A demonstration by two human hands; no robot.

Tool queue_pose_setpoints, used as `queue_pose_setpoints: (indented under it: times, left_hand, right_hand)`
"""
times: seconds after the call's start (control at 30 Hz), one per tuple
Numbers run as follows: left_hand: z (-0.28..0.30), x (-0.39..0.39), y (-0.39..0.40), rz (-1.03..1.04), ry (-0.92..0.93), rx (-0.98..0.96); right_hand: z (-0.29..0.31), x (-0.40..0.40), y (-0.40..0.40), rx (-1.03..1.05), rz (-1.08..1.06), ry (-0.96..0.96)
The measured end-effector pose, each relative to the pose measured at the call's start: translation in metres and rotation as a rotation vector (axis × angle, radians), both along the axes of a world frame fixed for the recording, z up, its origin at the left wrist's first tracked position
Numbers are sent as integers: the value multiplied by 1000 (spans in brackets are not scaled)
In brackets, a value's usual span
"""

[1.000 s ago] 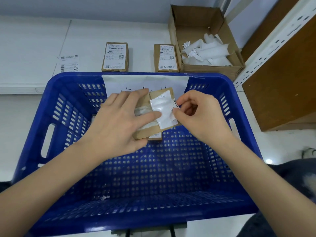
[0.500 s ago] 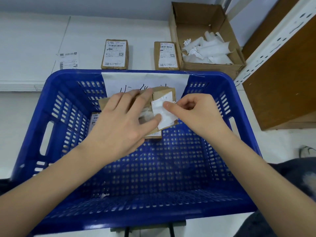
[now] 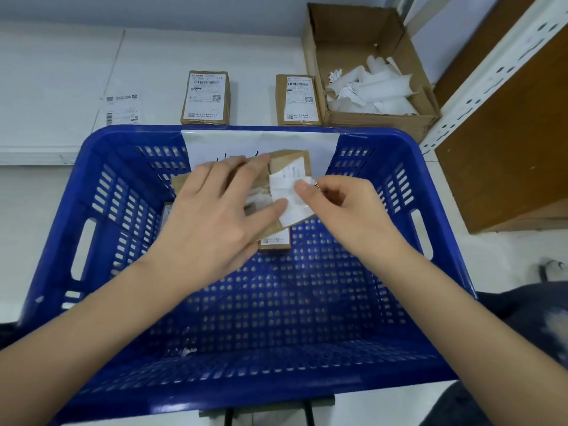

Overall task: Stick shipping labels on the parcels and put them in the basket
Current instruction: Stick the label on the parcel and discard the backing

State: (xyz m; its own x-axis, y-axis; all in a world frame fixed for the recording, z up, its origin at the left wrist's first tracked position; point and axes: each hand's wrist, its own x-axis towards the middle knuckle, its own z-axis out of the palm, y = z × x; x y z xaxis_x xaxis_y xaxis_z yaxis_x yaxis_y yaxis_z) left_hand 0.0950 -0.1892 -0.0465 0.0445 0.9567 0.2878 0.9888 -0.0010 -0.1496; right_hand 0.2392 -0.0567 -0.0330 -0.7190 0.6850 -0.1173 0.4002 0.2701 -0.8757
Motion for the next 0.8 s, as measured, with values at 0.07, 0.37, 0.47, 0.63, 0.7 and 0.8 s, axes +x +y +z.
queue_pose_setpoints:
  times: [0.07, 0.37, 0.47, 0.63, 0.7, 0.8]
  left_hand:
    - [4, -3, 0, 31, -21, 3]
    - [5, -7, 1, 24, -110, 23]
    - [4, -6, 1, 17, -107, 24]
    - [3, -4, 1, 6, -74, 1]
    - [3, -4, 1, 4, -73, 5]
    - [3, -2, 1, -5, -68, 2]
  right_hand:
    - [10, -1, 1, -206, 5, -5]
    - [17, 5, 12, -353, 17, 7]
    - [17, 4, 11, -360, 29, 40]
    - [8, 2, 5, -328, -4, 35]
    - [6, 2, 4, -333, -37, 36]
    - [4, 1, 3, -338, -74, 47]
